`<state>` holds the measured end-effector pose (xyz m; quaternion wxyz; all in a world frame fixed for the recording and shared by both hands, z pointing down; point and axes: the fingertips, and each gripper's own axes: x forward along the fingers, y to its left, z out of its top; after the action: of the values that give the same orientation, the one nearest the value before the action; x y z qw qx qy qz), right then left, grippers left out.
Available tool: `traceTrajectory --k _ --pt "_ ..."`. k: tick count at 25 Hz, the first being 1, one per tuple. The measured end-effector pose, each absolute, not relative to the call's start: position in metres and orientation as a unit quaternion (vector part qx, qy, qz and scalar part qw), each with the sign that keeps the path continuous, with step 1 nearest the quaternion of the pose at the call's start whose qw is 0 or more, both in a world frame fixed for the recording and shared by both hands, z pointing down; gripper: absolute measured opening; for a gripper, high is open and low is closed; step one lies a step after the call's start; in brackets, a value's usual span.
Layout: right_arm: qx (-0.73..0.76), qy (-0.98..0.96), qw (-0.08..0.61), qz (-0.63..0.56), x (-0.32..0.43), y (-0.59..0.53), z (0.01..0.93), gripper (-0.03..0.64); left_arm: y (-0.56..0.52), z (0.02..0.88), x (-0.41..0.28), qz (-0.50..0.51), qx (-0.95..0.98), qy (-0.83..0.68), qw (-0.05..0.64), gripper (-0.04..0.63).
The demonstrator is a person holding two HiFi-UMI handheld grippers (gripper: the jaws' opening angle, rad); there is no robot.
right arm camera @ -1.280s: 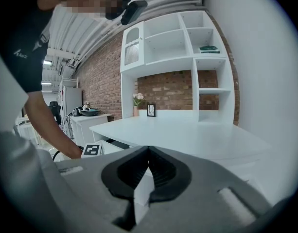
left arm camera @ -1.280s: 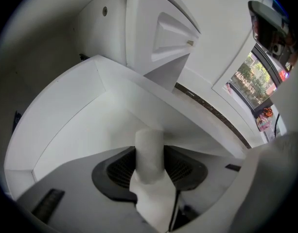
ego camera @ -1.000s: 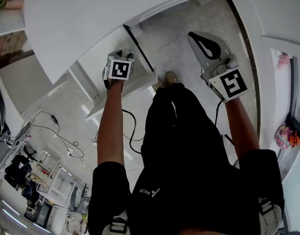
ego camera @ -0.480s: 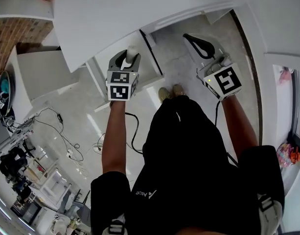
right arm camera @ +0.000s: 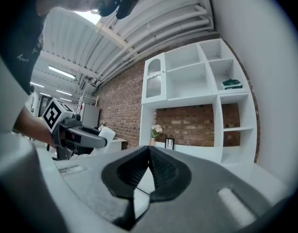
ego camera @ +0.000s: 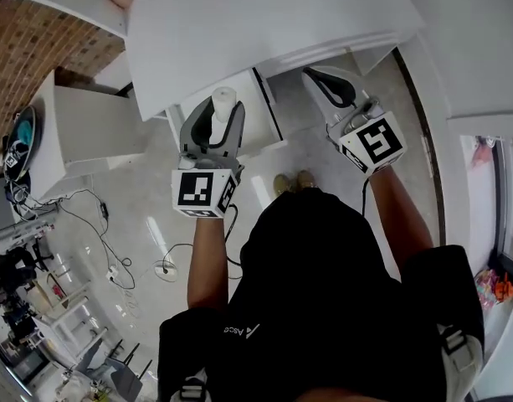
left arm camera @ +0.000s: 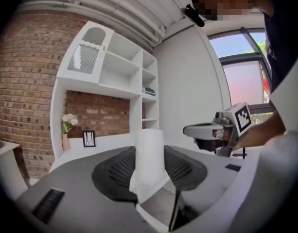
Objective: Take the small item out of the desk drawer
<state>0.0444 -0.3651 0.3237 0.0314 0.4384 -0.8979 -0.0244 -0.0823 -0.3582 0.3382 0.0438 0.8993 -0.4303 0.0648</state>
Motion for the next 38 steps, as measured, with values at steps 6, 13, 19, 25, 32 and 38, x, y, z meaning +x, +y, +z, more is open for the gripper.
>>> traceTrajectory --k 6,13,19,25,32,38 --pt "0.418 -0.908 -0.001 -0.029 0.029 -0.344 0.292 0.002 -0.332 0.272 -0.093 -0.004 0.894 -0.449 0.001 0.173" --pt "0.399 -0.916 -0.026 -0.035 0.009 -0.321 0.268 0.0 -0.31 0.24 -0.108 -0.041 0.89 -0.452 -0.038 0.173" --pt "0.391 -0.919 -0.03 -0.049 0.001 -0.314 0.26 0.0 -0.303 0.23 -0.11 -0.051 0.888 -0.454 -0.053 0.173" --pt "0.393 -0.918 -0.034 -0.045 -0.002 -0.309 0.262 0.0 -0.299 0.232 -0.114 -0.051 0.888 -0.454 -0.051 0.173" --pt "0.394 -0.917 -0.032 -0.048 -0.007 -0.308 0.258 0.0 -0.299 0.23 -0.116 -0.054 0.89 -0.45 -0.046 0.173" --pt "0.397 -0.916 -0.034 -0.048 -0.01 -0.31 0.257 0.0 -0.301 0.228 -0.117 -0.056 0.891 -0.447 -0.047 0.173"
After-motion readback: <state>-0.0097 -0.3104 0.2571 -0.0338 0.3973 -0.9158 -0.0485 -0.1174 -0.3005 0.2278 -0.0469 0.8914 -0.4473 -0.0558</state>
